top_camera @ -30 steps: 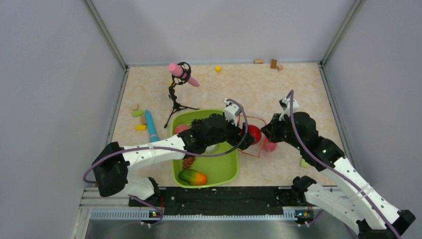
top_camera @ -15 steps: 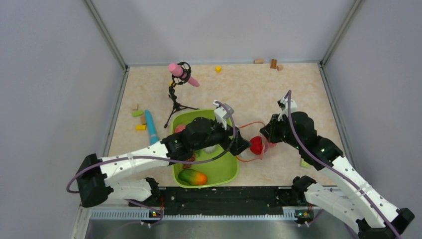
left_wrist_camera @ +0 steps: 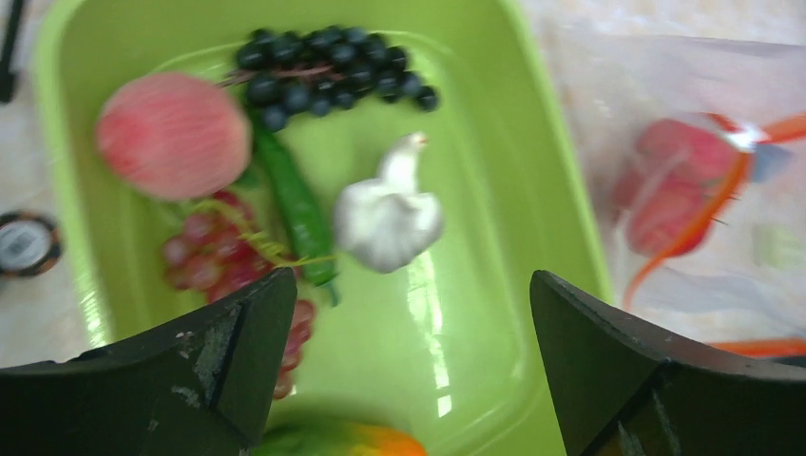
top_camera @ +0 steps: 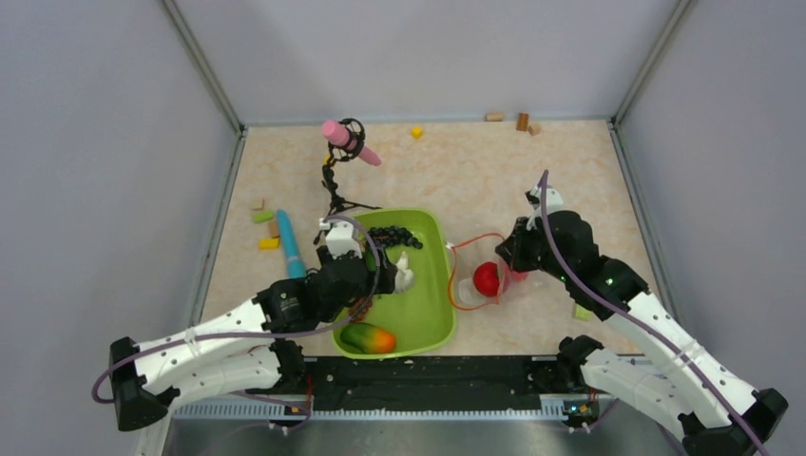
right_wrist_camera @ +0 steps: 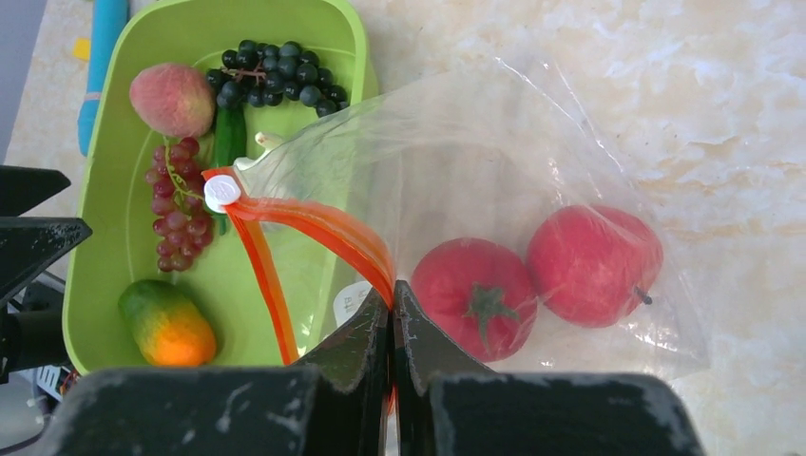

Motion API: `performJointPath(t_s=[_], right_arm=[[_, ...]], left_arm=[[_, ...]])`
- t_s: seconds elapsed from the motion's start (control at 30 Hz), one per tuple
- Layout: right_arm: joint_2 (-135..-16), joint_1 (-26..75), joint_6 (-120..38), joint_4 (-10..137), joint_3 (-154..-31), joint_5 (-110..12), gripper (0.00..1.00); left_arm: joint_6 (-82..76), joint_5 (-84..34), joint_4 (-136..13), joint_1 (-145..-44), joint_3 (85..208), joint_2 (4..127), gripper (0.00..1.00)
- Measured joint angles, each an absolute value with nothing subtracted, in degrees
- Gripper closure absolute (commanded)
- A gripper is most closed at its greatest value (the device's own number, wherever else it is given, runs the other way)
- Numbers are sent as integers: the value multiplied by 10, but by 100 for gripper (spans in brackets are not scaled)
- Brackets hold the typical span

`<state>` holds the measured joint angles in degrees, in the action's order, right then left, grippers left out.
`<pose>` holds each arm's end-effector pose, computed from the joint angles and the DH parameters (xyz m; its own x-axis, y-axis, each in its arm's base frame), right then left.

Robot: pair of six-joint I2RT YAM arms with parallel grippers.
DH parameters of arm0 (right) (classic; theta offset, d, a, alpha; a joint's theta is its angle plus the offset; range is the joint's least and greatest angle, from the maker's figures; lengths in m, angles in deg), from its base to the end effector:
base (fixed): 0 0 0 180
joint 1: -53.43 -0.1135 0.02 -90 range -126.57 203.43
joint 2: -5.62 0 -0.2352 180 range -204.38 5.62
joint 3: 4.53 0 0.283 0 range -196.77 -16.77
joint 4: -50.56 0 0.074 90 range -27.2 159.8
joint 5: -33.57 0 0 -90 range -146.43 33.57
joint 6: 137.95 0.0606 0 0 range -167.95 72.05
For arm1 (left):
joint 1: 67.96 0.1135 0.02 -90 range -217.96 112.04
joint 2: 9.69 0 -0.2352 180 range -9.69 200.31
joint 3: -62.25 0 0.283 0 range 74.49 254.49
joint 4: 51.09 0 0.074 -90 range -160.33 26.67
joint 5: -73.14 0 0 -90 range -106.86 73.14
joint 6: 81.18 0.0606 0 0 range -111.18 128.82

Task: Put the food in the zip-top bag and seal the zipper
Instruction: Pick up the fake fruit from the bin.

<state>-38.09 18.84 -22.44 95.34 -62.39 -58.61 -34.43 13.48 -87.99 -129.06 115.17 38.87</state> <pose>0.1990 0.1345 0.2767 -0.6113 0.1012 -0.7849 -0.3070 0.8838 0.3531 0.1491 -0.2067 0.2434 -0.5660 -0.1982 -0.8002 0.2223 0.8980 -0.3797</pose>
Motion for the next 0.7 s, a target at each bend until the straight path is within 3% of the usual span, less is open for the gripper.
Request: performJointPath(t_s=[0.13, 0.23, 0.43, 0.7], right_arm=[[-385, 188, -224, 954, -624, -593, 100], [-386, 188, -224, 954, -624, -596, 100], [-388, 188, -224, 954, -624, -601, 100], [-400, 188, -224, 954, -624, -603, 100]], left_arm=[[-391, 189, -942, -1289, 1129, 362, 3], [-411, 199, -960, -1274, 1117, 360, 13], [-433, 154, -980, -1182, 1105, 381, 27], [-427, 80, -979, -1160, 1075, 389, 37]])
